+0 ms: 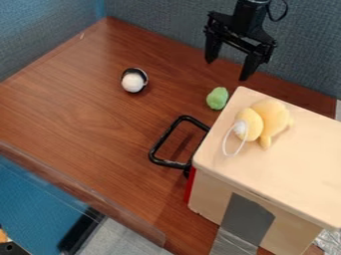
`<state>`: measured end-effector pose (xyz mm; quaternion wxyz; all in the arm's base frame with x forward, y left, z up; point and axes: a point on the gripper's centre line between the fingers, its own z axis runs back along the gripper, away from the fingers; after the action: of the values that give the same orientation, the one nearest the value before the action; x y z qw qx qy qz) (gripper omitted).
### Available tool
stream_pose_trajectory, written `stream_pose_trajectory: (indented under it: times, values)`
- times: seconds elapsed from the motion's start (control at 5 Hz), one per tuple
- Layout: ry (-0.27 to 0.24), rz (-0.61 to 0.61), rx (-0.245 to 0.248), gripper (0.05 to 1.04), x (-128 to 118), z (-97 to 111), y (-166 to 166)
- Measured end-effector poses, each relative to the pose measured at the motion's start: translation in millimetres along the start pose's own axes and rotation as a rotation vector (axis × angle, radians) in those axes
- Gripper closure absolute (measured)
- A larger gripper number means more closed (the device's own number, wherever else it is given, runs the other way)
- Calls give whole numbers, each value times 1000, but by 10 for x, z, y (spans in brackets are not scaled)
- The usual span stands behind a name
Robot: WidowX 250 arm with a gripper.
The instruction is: Move the white ball to the bottom of the table
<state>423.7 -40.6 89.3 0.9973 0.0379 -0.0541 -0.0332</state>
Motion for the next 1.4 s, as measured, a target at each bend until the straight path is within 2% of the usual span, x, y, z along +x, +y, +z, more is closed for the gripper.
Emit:
stream_pose_trajectory:
  times: [0.2, 0.4, 0.6, 1.0, 1.2, 1.4]
  values:
    - [41, -5, 1, 84, -48, -169, -14]
    - [94, 34, -8, 84, -221, -401, 223]
    - [90, 153, -15, 84, -374, -442, 717]
    - [86, 257, 32, 84, -529, -461, 1311]
    - [71, 297, 52, 84, -455, -445, 1455]
    - [131, 300, 73, 84, -394, -626, 1508]
